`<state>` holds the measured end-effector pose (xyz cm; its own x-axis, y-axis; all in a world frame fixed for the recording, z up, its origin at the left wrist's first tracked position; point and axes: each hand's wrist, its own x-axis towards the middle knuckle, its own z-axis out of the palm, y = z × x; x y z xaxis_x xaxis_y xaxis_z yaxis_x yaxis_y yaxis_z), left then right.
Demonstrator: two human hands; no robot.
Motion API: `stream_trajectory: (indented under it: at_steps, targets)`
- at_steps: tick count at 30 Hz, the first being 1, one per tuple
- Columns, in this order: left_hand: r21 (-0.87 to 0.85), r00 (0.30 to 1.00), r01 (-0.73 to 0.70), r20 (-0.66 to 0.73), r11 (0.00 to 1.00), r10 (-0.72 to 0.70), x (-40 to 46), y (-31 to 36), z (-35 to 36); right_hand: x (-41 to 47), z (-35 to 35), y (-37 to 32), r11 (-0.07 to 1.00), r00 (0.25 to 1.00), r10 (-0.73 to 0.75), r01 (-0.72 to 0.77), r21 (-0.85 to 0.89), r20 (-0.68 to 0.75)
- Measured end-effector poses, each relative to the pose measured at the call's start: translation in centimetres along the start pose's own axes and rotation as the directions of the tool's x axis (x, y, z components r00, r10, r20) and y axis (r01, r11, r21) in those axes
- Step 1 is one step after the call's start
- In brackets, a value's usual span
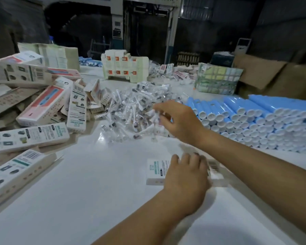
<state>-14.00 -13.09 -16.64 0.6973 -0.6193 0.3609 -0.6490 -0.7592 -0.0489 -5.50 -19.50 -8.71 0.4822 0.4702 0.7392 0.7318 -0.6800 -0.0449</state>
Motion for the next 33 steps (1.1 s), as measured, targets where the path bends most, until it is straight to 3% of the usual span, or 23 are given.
stream_trajectory:
  at_steps: [1, 3, 6, 9, 11, 13, 18, 21, 24, 29, 31, 33]
  targets:
    - [-0.002, 1.000, 0.000, -0.018, 1.000, 0.000, 0.0, 0.0, 0.0, -0.8, -1.7, 0.1, 0.990, 0.982, 0.127, -0.118, 0.072, -0.140]
    - [-0.029, 0.999, 0.017, -0.035, 0.999, -0.018, 0.2, -0.2, 0.0, -3.1, -5.2, 0.7, 0.887, 0.856, 0.432, -0.347, 0.304, -0.283]
    - [-0.045, 0.993, 0.080, -0.088, 0.996, -0.084, 0.6, -0.4, 0.0, -7.9, -9.7, 1.9, 0.594, 0.522, 0.781, -0.450, 0.667, -0.343]
    - [-0.038, 0.985, 0.129, -0.111, 0.991, -0.132, 1.0, -0.5, 0.1, -12.4, -11.1, 2.2, 0.373, 0.246, 0.925, -0.460, 0.806, -0.288]
    - [-0.031, 0.982, 0.141, -0.119, 0.990, -0.144, 1.1, -0.4, 0.1, -14.3, -10.4, 2.2, 0.250, 0.147, 0.968, -0.453, 0.856, -0.205]
    - [-0.024, 0.983, 0.145, -0.115, 0.989, -0.147, 1.0, -0.2, 0.1, -15.0, -9.4, 2.1, 0.165, 0.096, 0.986, -0.448, 0.879, -0.137]
    - [-0.004, 0.979, 0.119, -0.167, 0.993, -0.118, 0.8, 0.9, -0.7, -14.6, -6.8, 0.5, 0.194, 0.166, 0.980, -0.653, 0.732, -0.112]
    - [0.003, 0.971, 0.092, -0.221, 0.996, -0.089, 0.9, 1.2, -0.8, -14.7, -5.7, -0.8, 0.271, 0.286, 0.955, -0.739, 0.617, -0.077]
    - [-0.018, 0.969, 0.088, -0.231, 0.996, -0.090, 1.0, 1.0, -0.6, -14.6, -5.8, -1.3, 0.286, 0.389, 0.921, -0.723, 0.629, 0.029]
    - [-0.077, 0.966, 0.158, -0.194, 0.984, -0.171, 1.2, 0.0, -0.5, -15.3, -7.4, -1.6, 0.419, 0.333, 0.906, -0.633, 0.651, -0.260]
    - [-0.069, 0.955, 0.206, -0.205, 0.976, -0.216, 1.4, -0.4, -0.3, -15.8, -7.4, -1.9, 0.464, 0.381, 0.884, -0.639, 0.614, -0.272]
    - [-0.055, 0.946, 0.237, -0.215, 0.970, -0.243, 1.5, -0.5, -0.1, -16.0, -6.8, -2.3, 0.518, 0.476, 0.849, -0.662, 0.541, -0.230]
